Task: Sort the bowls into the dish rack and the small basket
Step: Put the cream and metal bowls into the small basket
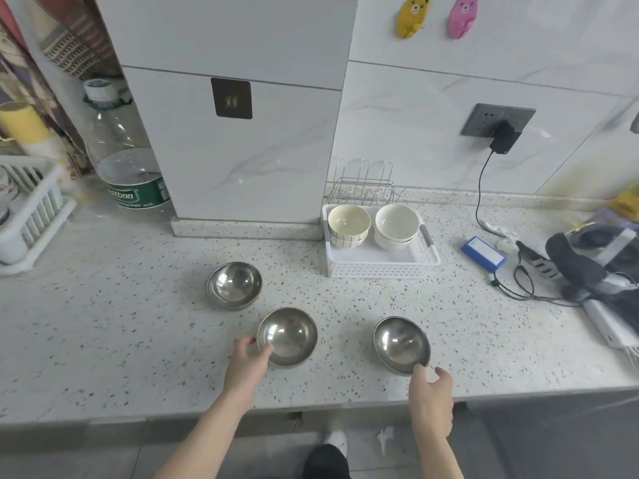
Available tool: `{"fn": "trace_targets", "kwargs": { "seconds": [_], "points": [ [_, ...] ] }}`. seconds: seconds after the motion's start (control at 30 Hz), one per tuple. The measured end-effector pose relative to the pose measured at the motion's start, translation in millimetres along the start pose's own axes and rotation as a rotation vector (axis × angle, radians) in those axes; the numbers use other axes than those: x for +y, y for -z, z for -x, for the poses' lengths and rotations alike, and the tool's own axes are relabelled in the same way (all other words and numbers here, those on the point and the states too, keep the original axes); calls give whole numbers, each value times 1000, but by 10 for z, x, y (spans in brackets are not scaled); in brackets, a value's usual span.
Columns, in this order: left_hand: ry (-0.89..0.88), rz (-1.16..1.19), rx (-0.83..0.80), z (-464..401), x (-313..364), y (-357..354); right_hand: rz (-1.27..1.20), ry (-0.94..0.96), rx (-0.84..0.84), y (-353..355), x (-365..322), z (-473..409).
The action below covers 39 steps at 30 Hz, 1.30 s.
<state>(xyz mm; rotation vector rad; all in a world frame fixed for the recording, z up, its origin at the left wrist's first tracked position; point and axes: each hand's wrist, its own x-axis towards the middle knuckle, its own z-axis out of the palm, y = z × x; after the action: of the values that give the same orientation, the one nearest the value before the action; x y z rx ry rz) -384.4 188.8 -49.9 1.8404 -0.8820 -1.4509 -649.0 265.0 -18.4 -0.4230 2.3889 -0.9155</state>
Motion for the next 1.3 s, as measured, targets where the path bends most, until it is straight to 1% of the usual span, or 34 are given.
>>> {"fn": "trace_targets", "kwargs": {
  "seconds": [0.13,0.23,0.43,0.7,0.9,1.07,1.3],
  "points": [
    [58,-21,-32,41,18,-12,-84,-71,-138,-39,5,5],
    [95,-22,-37,59,36,-5,-169,-81,-189,-62,5,-2],
    [91,9,-51,123,108,5,-265,-107,-196,-71,12,-77],
    [67,25,-96,127,275,-155,-205,-109,-205,-41,16,-226],
    [64,70,-119,74,355,-299,-222,-102,-222,-59,15,-349],
    [38,118,-124,27,479,-438,-271,-59,-197,30,-84,-464],
    [-44,161,-139,-33,812,-672,-329,30,-162,197,-464,-705]
  ]
}}
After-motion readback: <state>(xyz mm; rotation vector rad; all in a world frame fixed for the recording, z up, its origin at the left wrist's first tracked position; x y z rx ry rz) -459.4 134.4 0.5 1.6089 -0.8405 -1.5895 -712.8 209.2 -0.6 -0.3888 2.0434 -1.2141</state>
